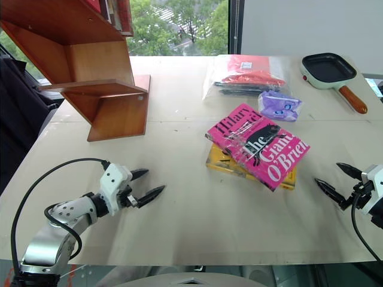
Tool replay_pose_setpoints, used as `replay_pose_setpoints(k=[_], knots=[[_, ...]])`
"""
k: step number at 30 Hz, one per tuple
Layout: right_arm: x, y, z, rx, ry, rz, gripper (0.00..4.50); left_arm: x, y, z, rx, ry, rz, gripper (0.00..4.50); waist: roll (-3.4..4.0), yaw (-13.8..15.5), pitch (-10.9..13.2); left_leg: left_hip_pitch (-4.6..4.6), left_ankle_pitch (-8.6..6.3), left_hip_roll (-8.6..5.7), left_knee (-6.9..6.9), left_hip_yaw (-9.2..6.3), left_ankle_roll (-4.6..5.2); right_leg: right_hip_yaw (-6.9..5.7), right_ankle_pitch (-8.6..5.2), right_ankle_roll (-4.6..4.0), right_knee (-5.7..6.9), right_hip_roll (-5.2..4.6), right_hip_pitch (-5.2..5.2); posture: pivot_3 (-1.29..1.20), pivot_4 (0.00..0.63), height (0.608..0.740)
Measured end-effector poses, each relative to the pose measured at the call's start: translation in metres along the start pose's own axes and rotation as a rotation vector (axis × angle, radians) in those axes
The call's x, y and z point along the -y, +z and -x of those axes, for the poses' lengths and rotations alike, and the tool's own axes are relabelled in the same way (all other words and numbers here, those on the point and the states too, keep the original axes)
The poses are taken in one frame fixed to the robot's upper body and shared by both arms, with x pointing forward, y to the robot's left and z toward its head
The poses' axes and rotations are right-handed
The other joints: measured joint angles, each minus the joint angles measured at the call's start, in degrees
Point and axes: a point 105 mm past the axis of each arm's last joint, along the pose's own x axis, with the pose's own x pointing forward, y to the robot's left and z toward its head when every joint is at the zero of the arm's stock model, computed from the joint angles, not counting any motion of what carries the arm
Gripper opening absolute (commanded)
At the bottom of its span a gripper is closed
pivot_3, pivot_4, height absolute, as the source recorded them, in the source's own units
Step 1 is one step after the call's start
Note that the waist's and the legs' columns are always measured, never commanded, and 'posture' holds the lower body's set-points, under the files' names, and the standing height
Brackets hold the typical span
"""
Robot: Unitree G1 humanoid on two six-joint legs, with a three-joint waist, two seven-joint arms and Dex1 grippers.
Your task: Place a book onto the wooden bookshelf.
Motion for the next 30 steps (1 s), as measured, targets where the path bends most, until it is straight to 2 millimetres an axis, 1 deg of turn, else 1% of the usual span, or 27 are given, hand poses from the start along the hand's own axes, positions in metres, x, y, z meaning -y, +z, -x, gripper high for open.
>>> replay_pose_setpoints(k=[8,17,24,27,28,29,30], knots=[[0.004,0.001,-0.005,-0.008,0.011,0.008,4.5,0.001,-0.003,0.002,-0.002,0.002,0.004,4.39,0.02,-0.28,0.03,0.02,0.0,0.0,-0.01,0.02,0.0,0.01,0.0,0.0,0.0,0.01,0.0,0.0,0.15,0.74],[0.007,-0.01,-0.001,-0.039,0.003,-0.02,4.5,0.001,-0.002,0.002,-0.001,0.002,0.001,4.39,0.02,-0.27,0.04,0.02,0.0,0.0,-0.01,0.03,0.0,0.02,0.0,0.0,0.0,0.0,0.0,0.0,0.15,0.74],[0.012,-0.005,-0.006,-0.043,-0.018,-0.001,4.5,0.0,0.0,0.001,0.006,0.001,-0.005,4.39,0.02,-0.28,0.04,0.02,0.0,0.0,-0.01,0.03,0.0,0.02,0.0,0.0,0.0,0.0,0.0,0.0,0.15,0.74],[0.015,-0.003,-0.008,-0.049,-0.025,-0.014,4.5,0.001,0.003,0.002,0.005,-0.029,-0.019,4.39,0.03,-0.29,0.05,0.01,0.0,0.0,-0.01,0.03,0.0,0.02,0.0,0.0,0.0,0.0,-0.01,0.0,0.15,0.74],[0.018,0.001,-0.01,-0.044,-0.027,-0.017,3.97,0.003,0.007,0.003,0.019,-0.059,-0.017,4.5,0.0,-0.31,0.09,0.01,0.0,0.0,0.0,0.04,0.0,0.03,0.01,-0.01,0.01,0.0,-0.01,0.0,0.15,0.74],[0.02,0.005,-0.013,-0.037,-0.03,-0.013,3.7,0.005,0.012,0.004,0.031,-0.085,-0.024,4.5,0.0,-0.36,0.15,0.0,0.0,0.0,0.0,0.04,0.0,0.04,0.01,-0.01,0.01,0.0,-0.02,0.0,0.15,0.74],[0.027,0.017,-0.02,-0.011,-0.034,-0.007,3.19,0.008,0.025,0.006,0.058,-0.16,-0.053,4.5,-0.02,-0.48,0.24,0.02,0.0,0.01,0.03,0.05,0.0,0.04,0.03,-0.03,0.03,0.01,-0.02,0.0,0.15,0.74]])
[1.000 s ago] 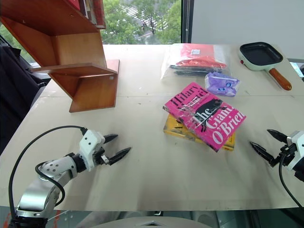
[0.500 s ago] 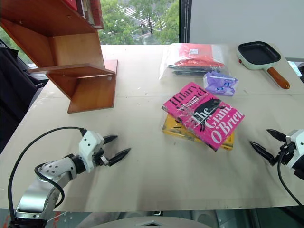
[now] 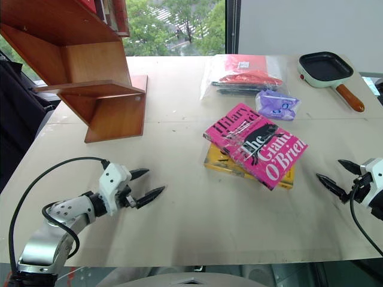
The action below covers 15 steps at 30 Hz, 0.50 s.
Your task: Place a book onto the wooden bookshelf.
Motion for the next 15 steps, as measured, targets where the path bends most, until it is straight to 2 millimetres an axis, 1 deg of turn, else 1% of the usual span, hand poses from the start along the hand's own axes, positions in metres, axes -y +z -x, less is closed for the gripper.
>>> replay_pose_setpoints(k=[1,2,3,4,5,6,7,8,9,11,13,15], knots=[[0.003,0.007,-0.004,0.017,-0.001,0.011,2.83,0.001,0.009,0.001,0.017,-0.032,-0.025,4.5,0.01,-0.02,0.02,0.0,0.0,0.0,0.0,0.0,0.0,0.0,0.02,-0.03,0.0,0.01,0.0,0.0,0.15,0.74],[0.008,0.018,-0.012,0.038,0.004,0.026,2.22,-0.001,0.026,0.001,0.05,-0.073,-0.056,4.5,-0.01,-0.03,0.04,0.02,0.0,0.0,0.02,0.01,0.0,-0.01,0.03,-0.05,0.01,0.02,0.01,0.0,0.15,0.74],[0.01,0.024,-0.017,0.052,0.011,0.038,1.87,-0.002,0.037,0.001,0.074,-0.087,-0.082,4.5,0.01,-0.01,0.04,0.02,0.01,0.0,0.02,0.0,0.01,-0.03,0.05,-0.07,0.01,0.03,0.01,0.0,0.15,0.74],[0.011,0.031,-0.026,0.062,0.023,0.051,1.27,-0.004,0.05,0.002,0.105,-0.108,-0.107,4.5,0.0,0.01,0.05,0.04,0.01,0.02,0.02,0.0,0.01,-0.04,0.05,-0.07,0.01,0.07,0.04,0.0,0.15,0.74],[0.012,0.034,-0.031,0.063,0.027,0.058,0.99,-0.003,0.058,0.002,0.118,-0.126,-0.127,4.5,0.0,0.02,0.06,0.0,0.01,0.02,0.0,0.0,0.0,-0.04,0.04,-0.07,0.0,0.1,0.01,0.0,0.15,0.74],[0.013,0.034,-0.035,0.057,0.03,0.057,0.53,-0.003,0.061,0.003,0.119,-0.141,-0.133,4.5,0.0,0.02,0.06,0.01,0.01,0.03,0.0,0.01,0.0,-0.05,0.04,-0.06,0.0,0.11,0.01,0.0,0.15,0.74],[0.016,0.034,-0.045,0.037,0.034,0.059,0.03,-0.002,0.065,0.005,0.106,-0.177,-0.144,4.5,-0.03,-0.07,0.11,-0.02,0.01,0.02,-0.01,0.04,-0.01,-0.03,0.09,0.03,0.0,0.15,-0.04,0.0,0.15,0.74],[0.016,0.035,-0.049,0.03,0.037,0.061,0.03,-0.002,0.067,0.006,0.101,-0.192,-0.149,4.5,-0.04,-0.13,0.14,-0.07,0.02,0.02,-0.01,0.07,-0.01,-0.02,0.16,0.14,0.0,0.2,-0.11,0.0,0.15,0.74],[0.016,0.041,-0.058,0.026,0.05,0.075,0.03,0.0,0.078,0.007,0.106,-0.23,-0.179,4.5,-0.01,-0.23,0.16,-0.26,0.15,0.03,-0.02,0.13,-0.23,0.03,0.18,0.17,0.0,0.38,-0.34,0.0,0.15,0.74],[0.016,0.048,-0.067,0.029,0.067,0.083,0.03,0.001,0.085,0.009,0.107,-0.255,-0.195,4.5,-0.02,-0.23,0.17,-0.3,0.16,0.03,-0.03,0.13,-0.26,0.07,0.18,0.18,-0.01,0.38,-0.36,0.0,0.15,0.74],[0.017,0.054,-0.073,0.038,0.077,0.092,0.03,0.0,0.089,0.009,0.101,-0.264,-0.206,4.5,-0.03,-0.22,0.17,-0.44,0.17,0.03,-0.04,0.13,-0.27,0.08,0.18,0.19,-0.03,0.38,-0.51,0.0,0.15,0.74],[0.016,0.055,-0.076,0.039,0.087,0.1,0.03,-0.001,0.092,0.01,0.102,-0.269,-0.217,4.5,-0.02,-0.17,0.17,-0.69,0.17,0.03,-0.02,0.13,-0.28,0.08,0.19,0.19,-0.02,0.38,-0.73,0.0,0.15,0.74]])
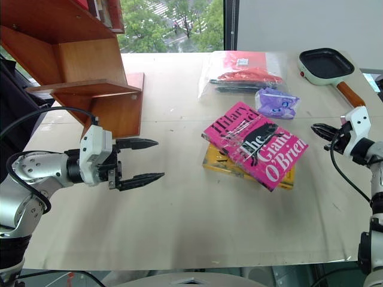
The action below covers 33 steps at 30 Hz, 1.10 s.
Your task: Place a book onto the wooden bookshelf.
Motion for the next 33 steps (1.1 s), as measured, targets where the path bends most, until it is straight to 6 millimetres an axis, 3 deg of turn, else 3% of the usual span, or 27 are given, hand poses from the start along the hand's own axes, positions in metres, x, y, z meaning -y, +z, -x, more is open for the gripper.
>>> replay_pose_setpoints(k=[9,21,33], knots=[[-0.021,-0.009,-0.016,0.005,0.097,-0.018,0.03,-0.001,-0.001,0.0,-0.001,0.012,-0.001,4.5,0.01,-0.46,0.01,-0.09,0.0,0.0,0.03,-0.01,-0.01,0.01,0.02,0.0,0.07,0.0,-0.1,0.0,0.15,0.74],[-0.095,0.005,-0.031,0.04,0.366,-0.015,0.03,-0.003,-0.008,0.0,-0.024,0.038,0.006,4.5,0.01,-0.95,0.0,-0.07,0.0,0.01,0.09,-0.05,0.0,0.02,0.04,0.04,0.23,-0.01,-0.13,0.0,0.15,0.74],[-0.141,0.021,-0.051,0.086,0.493,-0.042,0.03,-0.003,-0.012,0.0,-0.028,0.046,0.016,4.5,0.0,-1.04,0.0,0.07,-0.05,-0.02,0.15,-0.05,0.08,0.08,0.03,0.02,0.67,0.01,-0.2,0.0,0.15,0.74]])
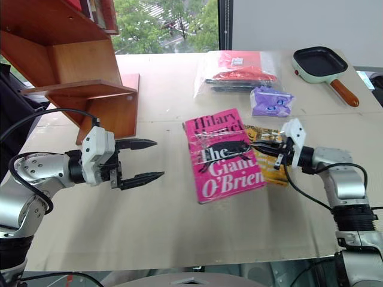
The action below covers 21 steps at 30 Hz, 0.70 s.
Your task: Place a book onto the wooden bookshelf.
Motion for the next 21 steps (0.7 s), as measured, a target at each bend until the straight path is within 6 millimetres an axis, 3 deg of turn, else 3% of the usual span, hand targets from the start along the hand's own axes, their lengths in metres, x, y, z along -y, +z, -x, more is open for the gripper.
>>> replay_pose_setpoints(k=[12,15,17,19,21], knots=[[0.005,0.006,-0.006,0.012,-0.009,0.021,0.03,0.002,-0.005,-0.001,0.04,0.041,0.08,4.5,-0.01,-0.02,0.0,0.03,0.0,-0.02,0.02,0.02,0.0,0.04,0.0,0.0,0.07,0.0,-0.01,0.0,0.15,0.74],[0.013,0.006,0.009,-0.007,-0.055,0.039,0.03,0.001,-0.011,-0.002,0.079,0.094,0.194,4.5,-0.04,0.17,0.02,0.02,0.01,-0.05,0.03,0.0,-0.01,0.03,0.0,0.01,0.09,-0.03,-0.01,0.0,0.15,0.74],[0.014,0.011,0.032,-0.017,-0.094,0.071,0.03,0.002,-0.026,-0.003,0.054,0.141,0.304,4.5,-0.05,0.61,0.03,-0.01,-0.01,-0.06,0.02,-0.06,0.01,-0.03,-0.01,0.01,0.07,-0.03,-0.01,0.0,0.15,0.74],[0.007,0.016,0.053,-0.017,-0.102,0.078,0.03,0.007,-0.045,-0.004,0.034,0.149,0.449,4.5,-0.05,0.69,0.03,0.0,-0.02,-0.04,0.02,-0.05,0.04,-0.01,-0.01,0.02,0.07,-0.02,-0.01,0.0,0.15,0.74],[-0.005,0.022,0.063,-0.011,-0.071,0.063,0.03,0.014,-0.05,-0.009,0.051,0.123,0.547,4.5,-0.11,0.7,0.04,0.01,-0.03,-0.01,0.05,-0.06,0.05,0.0,0.0,0.01,0.1,-0.08,0.0,0.0,0.15,0.74]])
